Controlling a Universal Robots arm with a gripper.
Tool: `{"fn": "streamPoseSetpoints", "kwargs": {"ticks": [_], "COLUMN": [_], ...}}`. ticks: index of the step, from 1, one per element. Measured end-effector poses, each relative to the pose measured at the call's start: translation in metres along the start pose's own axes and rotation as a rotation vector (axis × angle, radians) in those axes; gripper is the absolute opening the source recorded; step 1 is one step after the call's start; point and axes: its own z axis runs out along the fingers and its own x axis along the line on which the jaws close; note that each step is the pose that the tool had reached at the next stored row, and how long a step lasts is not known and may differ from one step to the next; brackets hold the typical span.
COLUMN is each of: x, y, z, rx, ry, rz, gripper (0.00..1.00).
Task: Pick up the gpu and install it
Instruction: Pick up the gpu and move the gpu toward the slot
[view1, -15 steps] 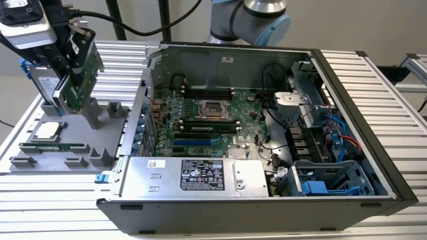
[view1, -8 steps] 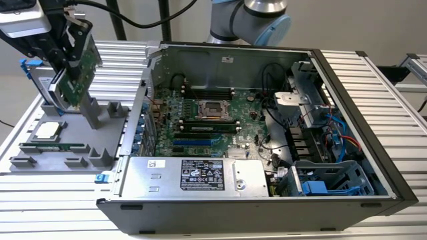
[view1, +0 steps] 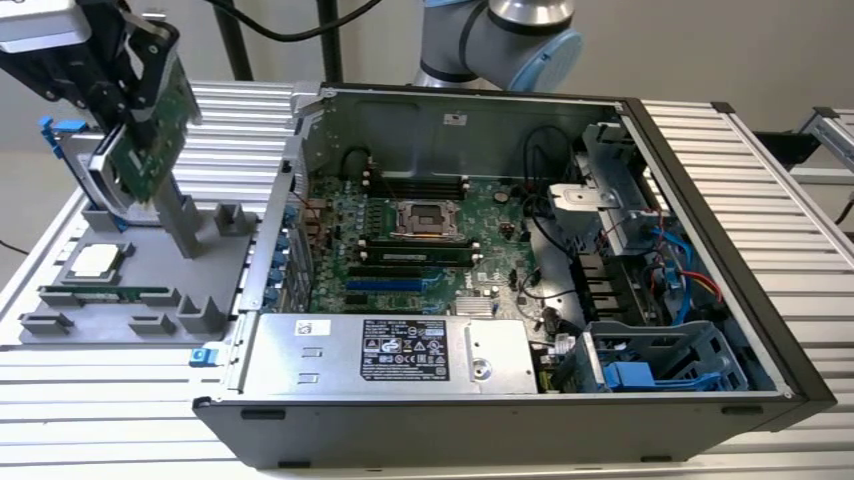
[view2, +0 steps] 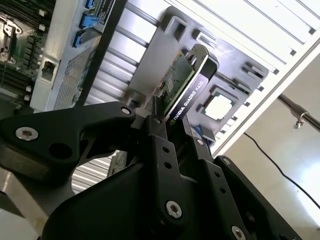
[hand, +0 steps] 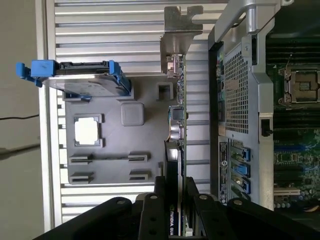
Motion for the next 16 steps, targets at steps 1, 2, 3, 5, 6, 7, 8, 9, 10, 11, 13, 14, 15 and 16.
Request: {"fn": "streamPoseSetpoints", "kwargs": {"ticks": [1,2,3,5,6,7,8,9,10,11,13,14,15,16], "x": [0.0000,-0.0001,-0.0001,-0.0003,-0.0003,-0.0003,-0.0002,-0.0002,-0.0003,-0.0003,-0.0003,-0.0004,-0.0004,-0.0004], "y": [0.0001,0.0001,0.0001,0.0002,0.0003,0.0003,0.0004,0.0005,0.0005,0.0006,0.0007,0.0008,0.0008,0.0009], "z": [-0.0013,-0.0025,-0.0037,-0.0062,-0.0075,-0.0087,-0.0100,-0.0113,-0.0125,-0.0138,-0.0164,-0.0177,-0.0190,-0.0202], "rx": [0.0000,0.0002,0.0000,0.0000,0.0001,0.0000,0.0000,0.0000,0.0001,0.0001,0.0001,0.0001,0.0000,0.0000], "ry": [0.0000,0.0002,0.0000,0.0000,0.0001,0.0000,0.0001,0.0001,0.0001,0.0001,0.0001,0.0001,0.0001,0.0001], "rz": [0.000,0.000,0.000,0.000,0.000,0.000,0.000,0.000,0.000,0.000,0.000,0.000,0.000,0.000], "gripper": [0.00,0.00,0.00,0.00,0.00,0.00,0.00,0.00,0.00,0.00,0.00,0.00,0.00,0.00]}}
